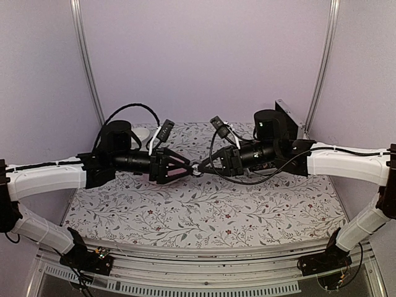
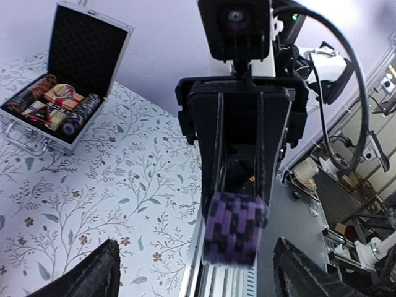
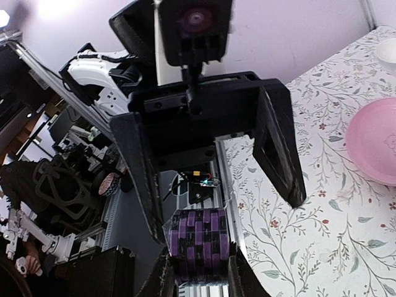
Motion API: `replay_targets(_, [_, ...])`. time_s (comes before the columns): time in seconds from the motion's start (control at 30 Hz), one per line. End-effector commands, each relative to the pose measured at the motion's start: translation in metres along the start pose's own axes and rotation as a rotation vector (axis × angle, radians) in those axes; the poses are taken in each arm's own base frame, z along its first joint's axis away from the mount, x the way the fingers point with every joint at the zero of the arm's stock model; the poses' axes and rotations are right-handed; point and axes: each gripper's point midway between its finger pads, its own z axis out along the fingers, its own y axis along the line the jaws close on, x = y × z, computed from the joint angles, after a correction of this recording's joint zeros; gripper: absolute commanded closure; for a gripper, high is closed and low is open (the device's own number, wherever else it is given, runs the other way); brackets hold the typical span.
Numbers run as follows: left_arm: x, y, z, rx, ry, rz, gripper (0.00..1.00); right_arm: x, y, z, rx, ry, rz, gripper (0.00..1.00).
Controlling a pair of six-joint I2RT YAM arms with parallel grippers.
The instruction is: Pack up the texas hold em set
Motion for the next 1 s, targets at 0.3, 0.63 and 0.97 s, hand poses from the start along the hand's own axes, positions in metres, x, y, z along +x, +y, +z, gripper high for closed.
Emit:
replay_targets(0.3, [-0.092, 0.097, -0.207, -0.875, -0.270, 0.125, 0.03, 0.029, -0.198, -0.155, 1.004, 0.069, 0.235, 0.98])
replay_targets(0.63, [-0.072, 0.138, -0.277, -1.188, -0.318, 0.114, 0.03, 0.049, -0.294, -0.210, 1.229, 0.191, 0.352, 0.98])
replay_targets(0.97, [-0.062, 0.148, -0.275, -1.199, -0.260, 0.120, 0.03, 0.059, -0.318, -0.207, 1.245, 0.261, 0.370, 0.98])
